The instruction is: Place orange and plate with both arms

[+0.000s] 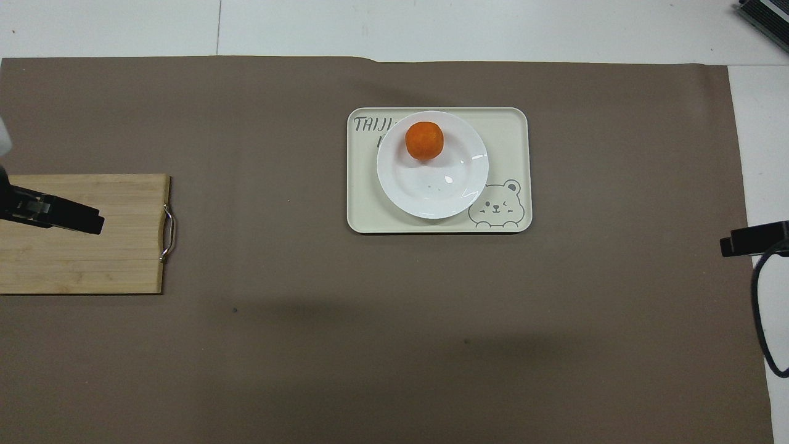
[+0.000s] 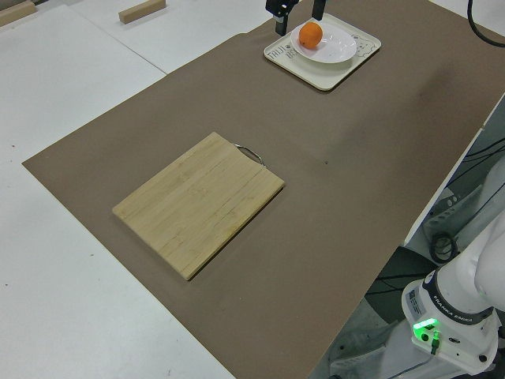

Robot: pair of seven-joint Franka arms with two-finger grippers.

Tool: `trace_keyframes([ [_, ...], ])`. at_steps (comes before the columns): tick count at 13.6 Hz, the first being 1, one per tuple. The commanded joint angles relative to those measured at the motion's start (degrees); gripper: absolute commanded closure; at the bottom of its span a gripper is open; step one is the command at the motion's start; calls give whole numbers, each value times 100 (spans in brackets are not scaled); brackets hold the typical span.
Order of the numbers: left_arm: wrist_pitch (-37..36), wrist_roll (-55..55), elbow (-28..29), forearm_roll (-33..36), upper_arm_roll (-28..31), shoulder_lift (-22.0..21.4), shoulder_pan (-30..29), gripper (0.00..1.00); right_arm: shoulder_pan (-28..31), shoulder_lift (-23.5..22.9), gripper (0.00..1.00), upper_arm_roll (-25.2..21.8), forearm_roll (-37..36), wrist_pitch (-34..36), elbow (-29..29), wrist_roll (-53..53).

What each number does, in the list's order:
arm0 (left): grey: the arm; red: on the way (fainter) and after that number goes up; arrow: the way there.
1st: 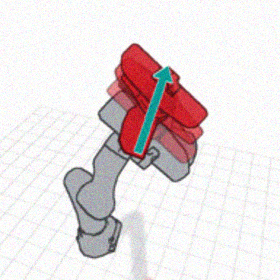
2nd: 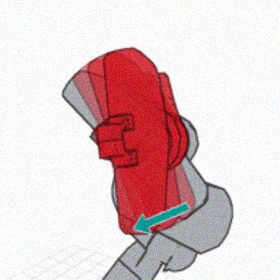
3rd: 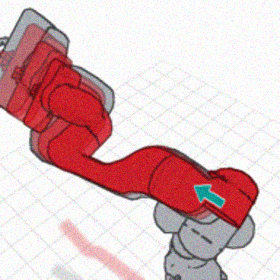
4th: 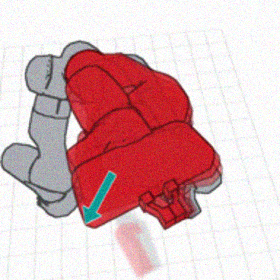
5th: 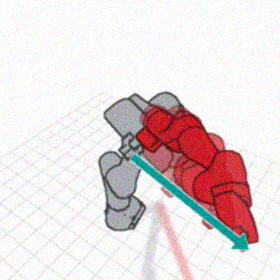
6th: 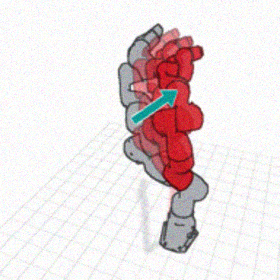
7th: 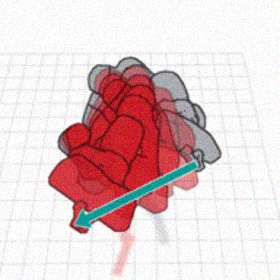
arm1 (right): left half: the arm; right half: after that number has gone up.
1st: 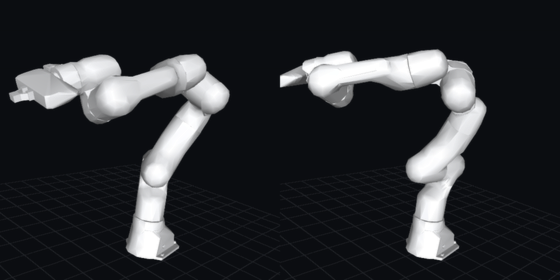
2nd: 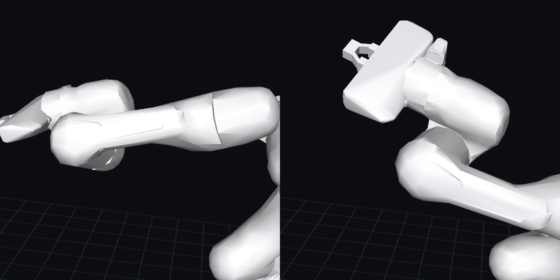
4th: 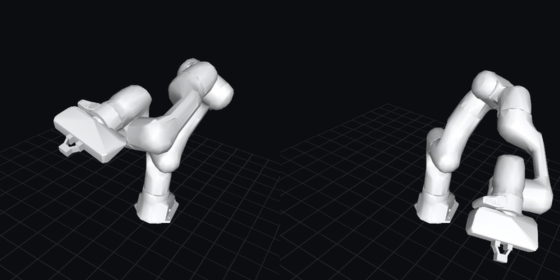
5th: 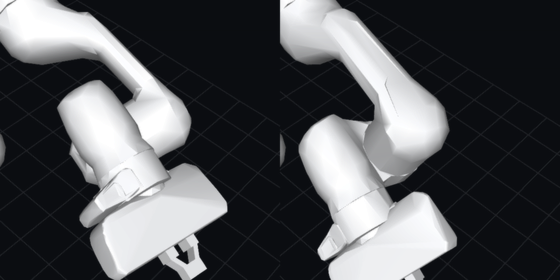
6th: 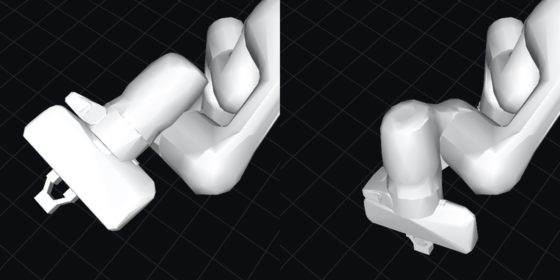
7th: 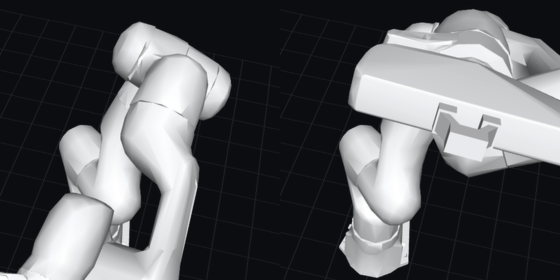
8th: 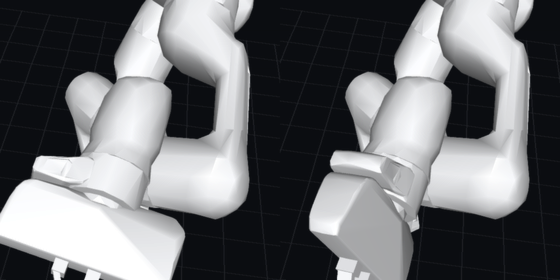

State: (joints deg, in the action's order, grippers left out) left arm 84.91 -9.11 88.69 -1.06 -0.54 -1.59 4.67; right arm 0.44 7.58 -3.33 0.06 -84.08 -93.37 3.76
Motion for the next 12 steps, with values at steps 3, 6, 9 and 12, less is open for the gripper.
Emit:
trace_keyframes([
  [3,-62,6,157,10,-25,-175,-89,0,-53,226,0,16,-261,-284,-304,63],
  [6,-36,23,148,10,-25,-175,-89,0,-62,226,0,25,-244,-276,-322,64],
  [9,-10,23,140,10,-25,-175,-89,0,-53,226,0,34,-226,-276,-322,64],
  [12,17,32,140,10,-25,-175,-89,0,-44,217,0,25,-199,-214,-305,73],
])
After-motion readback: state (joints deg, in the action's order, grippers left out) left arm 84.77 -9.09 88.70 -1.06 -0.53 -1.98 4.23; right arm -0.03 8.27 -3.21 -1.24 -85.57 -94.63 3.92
